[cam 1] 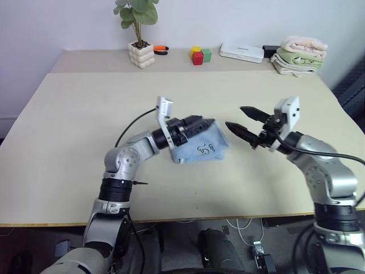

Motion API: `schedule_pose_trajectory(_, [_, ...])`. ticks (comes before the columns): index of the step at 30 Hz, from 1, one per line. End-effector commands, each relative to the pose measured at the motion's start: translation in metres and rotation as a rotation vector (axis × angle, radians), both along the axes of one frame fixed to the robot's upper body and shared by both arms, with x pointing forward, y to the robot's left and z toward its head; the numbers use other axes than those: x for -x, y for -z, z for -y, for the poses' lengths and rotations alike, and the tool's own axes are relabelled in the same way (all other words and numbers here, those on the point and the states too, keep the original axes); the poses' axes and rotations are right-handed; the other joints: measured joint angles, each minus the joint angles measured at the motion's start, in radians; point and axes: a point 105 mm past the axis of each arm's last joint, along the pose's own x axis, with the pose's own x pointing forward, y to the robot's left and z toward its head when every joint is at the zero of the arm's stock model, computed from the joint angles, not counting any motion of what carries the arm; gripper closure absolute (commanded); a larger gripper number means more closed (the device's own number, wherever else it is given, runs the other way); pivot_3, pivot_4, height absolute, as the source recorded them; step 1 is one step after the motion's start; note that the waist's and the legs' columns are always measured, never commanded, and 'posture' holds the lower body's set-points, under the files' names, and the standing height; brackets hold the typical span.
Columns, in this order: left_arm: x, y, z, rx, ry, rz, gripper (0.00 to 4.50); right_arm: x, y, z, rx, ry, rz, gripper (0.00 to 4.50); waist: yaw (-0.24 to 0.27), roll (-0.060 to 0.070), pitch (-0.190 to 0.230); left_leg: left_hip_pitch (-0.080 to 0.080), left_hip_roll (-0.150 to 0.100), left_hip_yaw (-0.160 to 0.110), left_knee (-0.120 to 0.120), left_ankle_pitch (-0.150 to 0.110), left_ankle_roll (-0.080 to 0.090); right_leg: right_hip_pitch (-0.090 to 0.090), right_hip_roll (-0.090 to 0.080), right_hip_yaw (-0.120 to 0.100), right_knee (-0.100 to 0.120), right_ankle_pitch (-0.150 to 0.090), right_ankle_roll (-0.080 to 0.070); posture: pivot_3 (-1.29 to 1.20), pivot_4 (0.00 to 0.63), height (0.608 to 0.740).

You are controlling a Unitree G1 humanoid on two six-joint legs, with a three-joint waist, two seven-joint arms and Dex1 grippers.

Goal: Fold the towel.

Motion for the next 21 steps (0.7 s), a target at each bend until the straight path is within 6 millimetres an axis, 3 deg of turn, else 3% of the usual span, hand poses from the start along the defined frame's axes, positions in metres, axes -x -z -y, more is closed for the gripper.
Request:
schedule_pose_trajectory(1, [-0.012,0.007,-0.007,-0.049,-0.13,0.024,2.87,-0.018,-0.008,-0.008,-0.009,0.155,0.091,2.89,0.001,0.0,0.0,0.0,0.0,0.0,0.0,0.0,0.0,0.0,0.0,0.0,0.0,0.0,0.0,0.0,0.15,0.74])
schedule_pose_trajectory(4, [-0.013,0.014,0.001,-0.069,-0.17,0.027,4.37,-0.032,-0.006,-0.016,-0.097,0.32,0.092,4.45,0.002,0.0,0.0,0.0,0.0,0.001,0.0,0.0,0.0,-0.001,0.0,0.0,0.001,0.0,0.0,0.0,0.15,0.74])
schedule_pose_trajectory(8, [-0.015,0.021,0.011,-0.07,-0.208,0.015,4.45,-0.027,-0.006,-0.043,-0.119,0.323,0.109,4.49,0.001,0.0,0.0,-0.001,0.0,0.0,0.0,0.0,0.0,-0.001,-0.001,0.0,0.001,0.0,0.001,0.0,0.15,0.74])
schedule_pose_trajectory(15, [-0.015,0.036,0.028,-0.093,-0.218,-0.017,4.45,-0.027,0.036,-0.069,-0.079,0.352,-0.013,4.49,-0.003,0.0,0.0,0.0,0.0,0.0,-0.001,0.0,0.0,-0.001,0.0,0.0,0.002,0.0,0.001,0.0,0.15,0.74])
schedule_pose_trajectory(21, [-0.019,0.062,0.022,-0.166,-0.263,-0.072,4.45,-0.033,0.077,-0.061,-0.026,0.43,-0.122,4.49,-0.003,0.0,0.0,0.0,0.0,0.0,0.0,0.0,0.0,-0.001,0.0,0.0,0.003,0.0,0.001,0.0,0.15,0.74])
